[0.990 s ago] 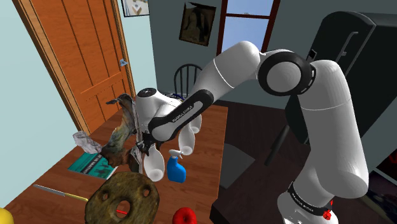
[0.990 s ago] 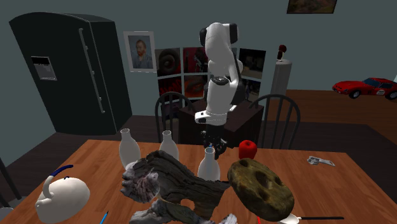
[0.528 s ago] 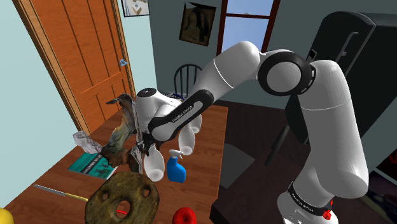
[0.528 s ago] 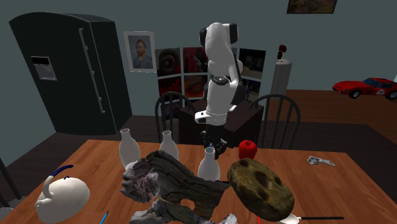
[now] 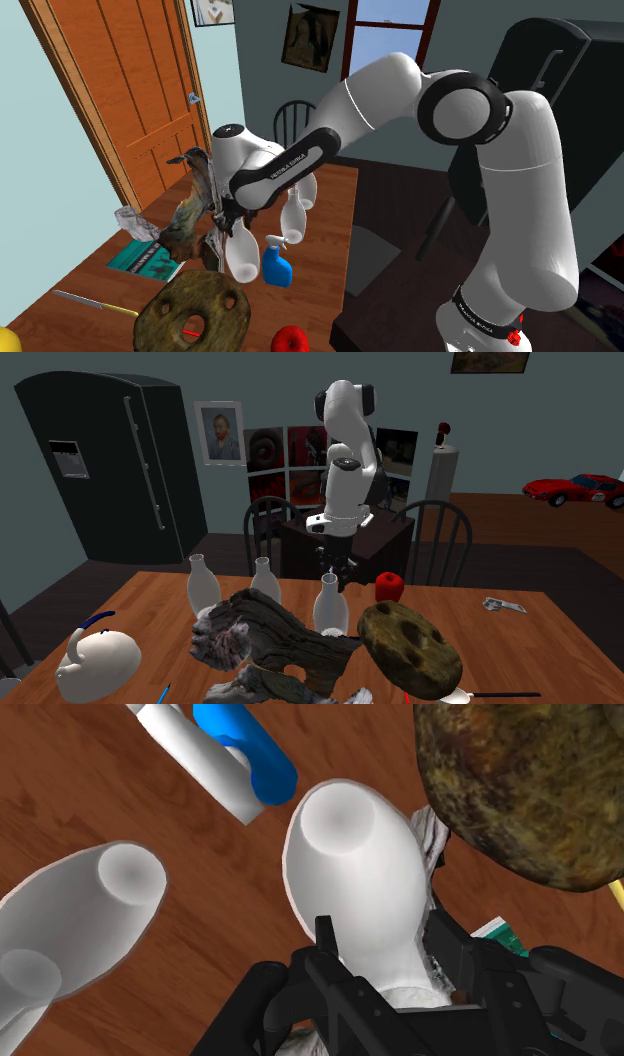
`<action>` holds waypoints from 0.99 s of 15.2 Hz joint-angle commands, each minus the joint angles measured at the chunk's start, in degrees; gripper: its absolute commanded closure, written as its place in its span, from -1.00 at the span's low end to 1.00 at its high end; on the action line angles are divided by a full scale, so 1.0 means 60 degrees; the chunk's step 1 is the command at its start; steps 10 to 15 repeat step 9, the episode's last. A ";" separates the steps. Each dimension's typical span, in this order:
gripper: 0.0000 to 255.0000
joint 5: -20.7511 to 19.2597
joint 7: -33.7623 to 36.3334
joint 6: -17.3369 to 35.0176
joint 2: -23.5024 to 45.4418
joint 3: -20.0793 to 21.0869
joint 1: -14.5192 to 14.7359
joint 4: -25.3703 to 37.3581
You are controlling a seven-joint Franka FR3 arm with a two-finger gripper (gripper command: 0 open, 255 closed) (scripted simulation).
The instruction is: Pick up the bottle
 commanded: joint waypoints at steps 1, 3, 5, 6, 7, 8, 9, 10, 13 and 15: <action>1.00 0.0072 -0.0054 -0.0199 -0.0146 0.0047 -0.0026 0.0061; 1.00 0.0143 -0.0107 -0.0388 -0.0293 0.0090 -0.0054 0.0110; 1.00 0.0213 -0.0159 -0.0581 -0.0434 0.0130 -0.0080 0.0168; 1.00 0.0247 -0.0185 -0.0678 -0.0502 0.0149 -0.0091 0.0201; 1.00 0.0281 -0.0210 -0.0776 -0.0569 0.0168 -0.0103 0.0235; 1.00 0.0286 -0.0215 -0.0791 -0.0581 0.0171 -0.0105 0.0239; 1.00 0.0286 -0.0214 -0.0791 -0.0580 0.0170 -0.0104 0.0240; 1.00 0.0286 -0.0214 -0.0791 -0.0580 0.0170 -0.0104 0.0240; 1.00 0.0286 -0.0214 -0.0791 -0.0580 0.0170 -0.0104 0.0240; 1.00 0.0286 -0.0214 -0.0791 -0.0580 0.0170 -0.0104 0.0240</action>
